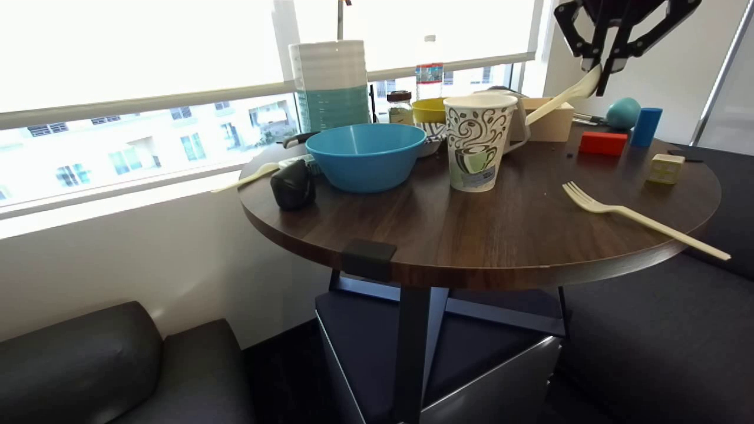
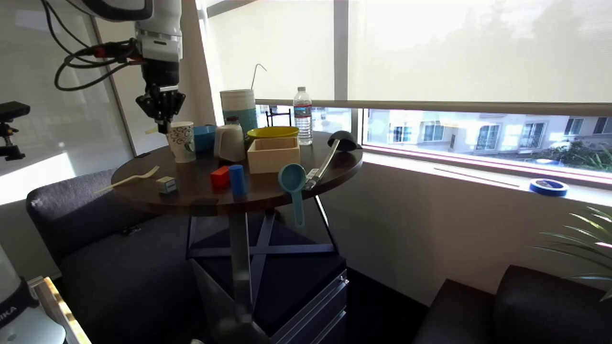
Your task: Put the spoon and fork in the cup
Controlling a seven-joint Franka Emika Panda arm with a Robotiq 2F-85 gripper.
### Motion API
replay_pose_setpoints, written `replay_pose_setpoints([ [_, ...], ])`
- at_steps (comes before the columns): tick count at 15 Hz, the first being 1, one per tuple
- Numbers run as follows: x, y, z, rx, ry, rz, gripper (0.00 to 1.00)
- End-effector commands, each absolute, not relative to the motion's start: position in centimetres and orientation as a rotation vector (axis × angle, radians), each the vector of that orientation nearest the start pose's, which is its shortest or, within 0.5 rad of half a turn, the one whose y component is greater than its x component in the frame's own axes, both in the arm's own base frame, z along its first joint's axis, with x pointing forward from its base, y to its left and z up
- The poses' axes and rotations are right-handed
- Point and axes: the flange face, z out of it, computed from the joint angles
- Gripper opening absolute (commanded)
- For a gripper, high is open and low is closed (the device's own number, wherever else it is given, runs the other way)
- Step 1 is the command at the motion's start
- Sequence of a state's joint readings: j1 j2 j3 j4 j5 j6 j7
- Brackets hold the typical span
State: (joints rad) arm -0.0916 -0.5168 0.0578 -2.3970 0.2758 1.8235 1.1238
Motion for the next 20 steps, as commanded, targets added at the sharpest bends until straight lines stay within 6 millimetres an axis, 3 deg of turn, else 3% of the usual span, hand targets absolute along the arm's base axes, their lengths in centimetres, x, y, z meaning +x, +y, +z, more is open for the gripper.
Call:
replay_pose_setpoints([
  [1, 39.2, 1.4, 52.1, -2.434, 1.748, 0.151, 0.02],
  [4, 39.3, 2.4, 54.5, -2.459, 1.726, -0.005, 0.02],
  [8, 40.5, 6.0, 56.9, -2.534, 1.625, -0.32, 0.02],
  [13, 41.9, 9.0, 55.7, -2.703, 1.511, -0.689, 0.02],
  [17, 41.9, 11.2, 54.5, -2.851, 1.321, -0.955, 0.02],
  [20, 41.7, 12.4, 53.7, -2.91, 1.178, -1.04, 0.02],
])
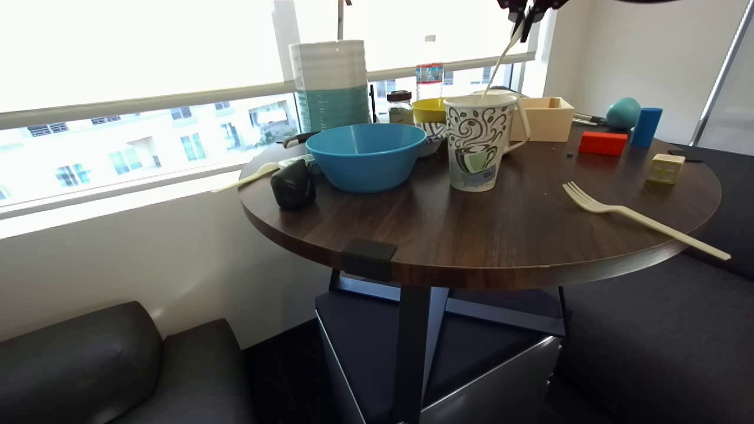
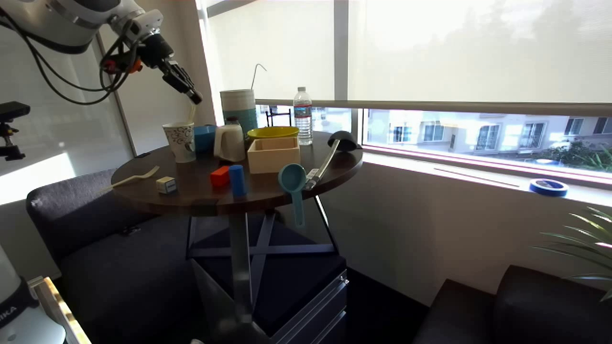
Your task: Put the spoon and fork in the cup
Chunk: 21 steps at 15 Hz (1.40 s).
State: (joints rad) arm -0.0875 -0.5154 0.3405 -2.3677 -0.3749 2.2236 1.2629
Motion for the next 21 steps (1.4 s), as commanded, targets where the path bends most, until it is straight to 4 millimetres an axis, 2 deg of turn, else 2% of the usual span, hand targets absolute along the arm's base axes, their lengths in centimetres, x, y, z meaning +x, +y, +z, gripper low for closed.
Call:
replay_pose_setpoints([
  [1, 41.4, 12.9, 53.5, -2.924, 1.137, -1.044, 0.02],
  [9, 39.1, 15.7, 51.1, -3.062, 0.833, -0.989, 0.02],
  [10, 39.0, 15.8, 51.1, -3.063, 0.818, -0.996, 0.32],
  [11, 38.9, 15.8, 51.2, -3.057, 0.821, -1.0, 0.33],
  [14, 39.0, 14.7, 52.9, -2.954, 0.916, -1.058, 0.54],
  [16, 39.0, 13.2, 54.4, -2.861, 1.023, -1.054, 0.67],
  [19, 38.8, 9.5, 55.2, -2.782, 1.259, -0.901, 0.89],
  [21, 38.5, 7.0, 55.1, -2.746, 1.376, -0.764, 0.99],
])
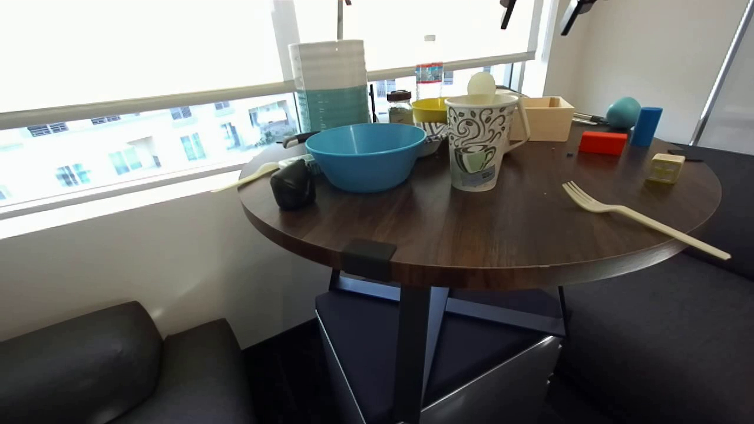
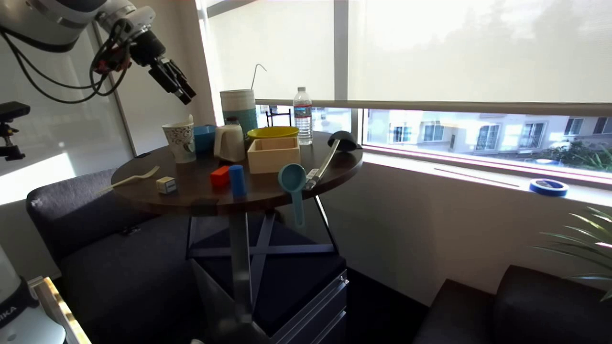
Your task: Put the spoon and fork in the cup
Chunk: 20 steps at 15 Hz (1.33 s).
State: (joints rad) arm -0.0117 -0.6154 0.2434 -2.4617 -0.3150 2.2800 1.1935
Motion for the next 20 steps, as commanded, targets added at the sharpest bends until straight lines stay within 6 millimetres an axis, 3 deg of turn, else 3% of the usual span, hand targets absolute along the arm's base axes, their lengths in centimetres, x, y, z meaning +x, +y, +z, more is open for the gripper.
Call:
replay_pose_setpoints([
  [1, 38.4, 5.8, 54.7, -2.729, 1.428, -0.681, 1.0],
  [5, 38.0, 2.5, 52.8, -2.641, 1.597, -0.35, 1.0],
  [8, 37.9, 1.1, 49.8, -2.567, 1.674, -0.105, 1.0],
  [16, 38.5, 0.9, 42.7, -2.277, 1.76, 0.468, 1.0],
  [20, 38.9, 1.2, 40.2, -2.091, 1.787, 0.711, 1.0],
])
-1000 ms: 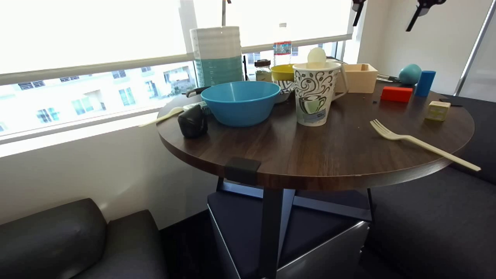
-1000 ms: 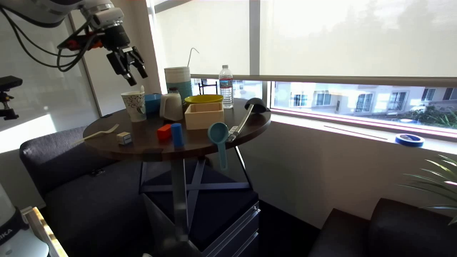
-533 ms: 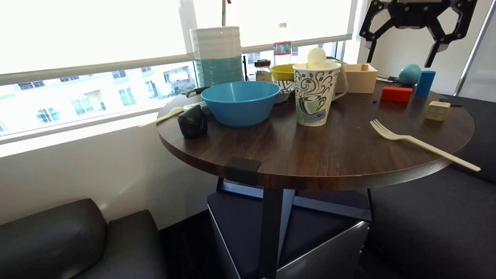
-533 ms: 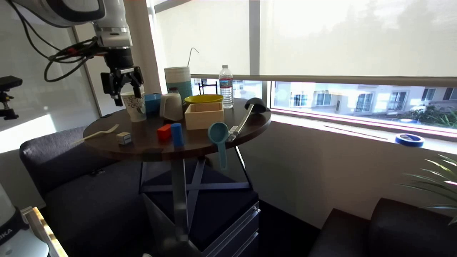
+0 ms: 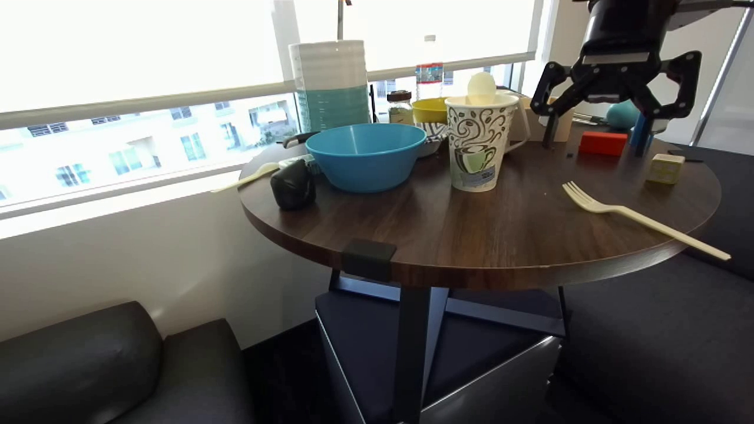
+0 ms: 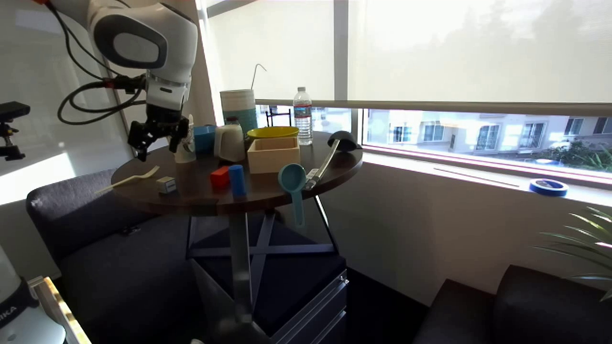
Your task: Put the spoon and fork in the cup
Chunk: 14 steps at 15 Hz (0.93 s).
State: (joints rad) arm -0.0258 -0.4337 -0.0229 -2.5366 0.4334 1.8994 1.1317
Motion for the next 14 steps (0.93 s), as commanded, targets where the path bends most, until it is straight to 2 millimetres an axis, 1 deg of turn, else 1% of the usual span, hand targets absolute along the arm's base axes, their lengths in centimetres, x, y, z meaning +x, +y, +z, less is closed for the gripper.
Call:
replay_pose_setpoints([
  [1, 39.0, 1.4, 39.8, -2.043, 1.786, 0.766, 1.0],
  [4, 39.0, 1.3, 38.4, -1.938, 1.801, 0.865, 1.0],
  [8, 39.1, 1.2, 37.3, -1.887, 1.816, 0.917, 0.97],
  [9, 39.1, 1.1, 37.1, -1.888, 1.821, 0.921, 0.91],
  [10, 39.1, 1.1, 36.9, -1.891, 1.827, 0.922, 0.89],
  [11, 39.1, 1.0, 36.8, -1.892, 1.834, 0.923, 0.8],
  [12, 39.1, 0.9, 36.7, -1.895, 1.84, 0.92, 0.79],
  [14, 39.1, 0.7, 36.7, -1.897, 1.852, 0.917, 0.7],
])
